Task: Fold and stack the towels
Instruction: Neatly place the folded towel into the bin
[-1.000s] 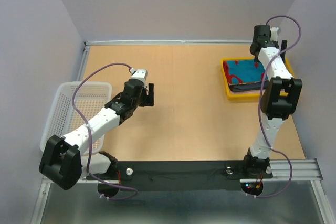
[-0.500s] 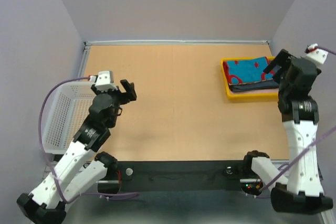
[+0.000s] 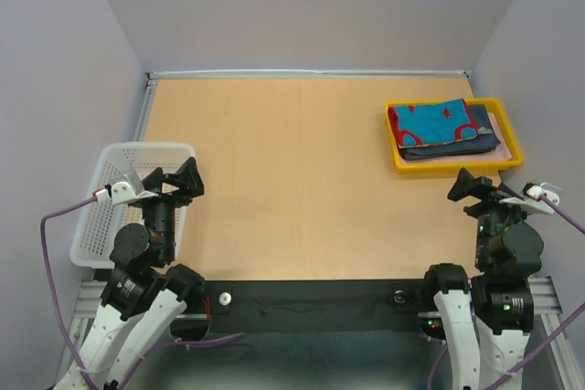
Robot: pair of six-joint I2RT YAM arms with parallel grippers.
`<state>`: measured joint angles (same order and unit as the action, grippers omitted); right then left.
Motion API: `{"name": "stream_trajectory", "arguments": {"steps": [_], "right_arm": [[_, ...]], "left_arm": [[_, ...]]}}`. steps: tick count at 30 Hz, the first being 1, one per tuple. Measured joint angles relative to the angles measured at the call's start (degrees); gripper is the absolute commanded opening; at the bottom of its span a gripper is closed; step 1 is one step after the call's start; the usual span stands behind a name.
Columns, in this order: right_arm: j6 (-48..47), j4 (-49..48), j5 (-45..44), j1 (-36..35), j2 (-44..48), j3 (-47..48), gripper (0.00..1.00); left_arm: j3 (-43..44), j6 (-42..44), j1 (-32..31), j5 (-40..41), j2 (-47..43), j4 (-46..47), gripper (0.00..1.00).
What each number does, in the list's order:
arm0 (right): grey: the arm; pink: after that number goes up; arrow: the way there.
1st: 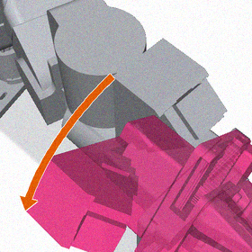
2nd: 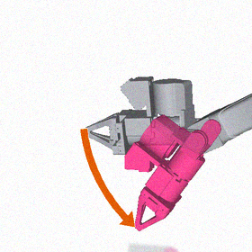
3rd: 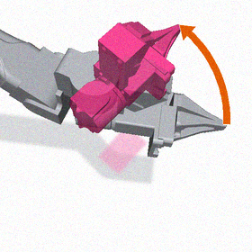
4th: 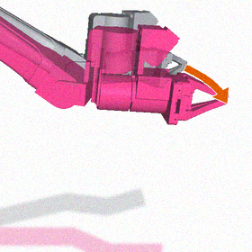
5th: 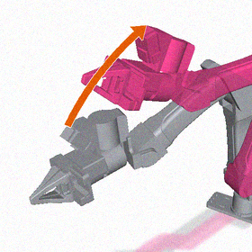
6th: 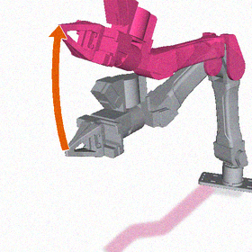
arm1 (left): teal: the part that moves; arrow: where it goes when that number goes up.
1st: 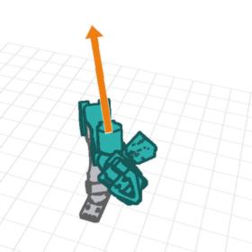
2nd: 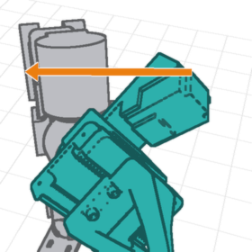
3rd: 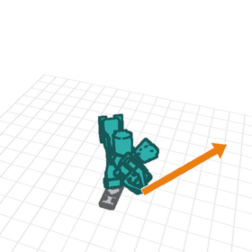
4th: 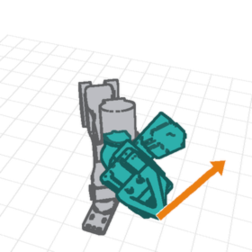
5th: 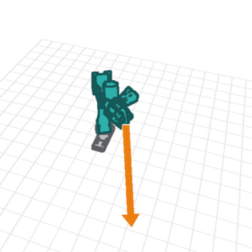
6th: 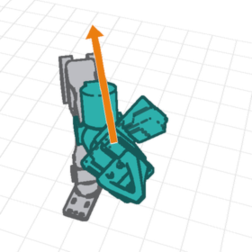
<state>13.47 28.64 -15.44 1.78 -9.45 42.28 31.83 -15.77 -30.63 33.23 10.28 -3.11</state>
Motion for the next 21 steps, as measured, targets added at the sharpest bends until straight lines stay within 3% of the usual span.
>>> {"name": "stream_trajectory", "arguments": {"steps": [5, 21], "right_arm": [[-1.75, -0.46, 1.44, -0.04, 4.87, -4.85, 1.00], [-2.62, -0.90, 2.01, -1.14, 6.16, -7.19, 1.00]], "left_arm": [[-0.74, -0.13, 0.00, 0.04, 0.00, -0.17, 0.99], [-1.11, 0.87, 0.00, 0.72, 3.93, 0.81, 0.99]]}}
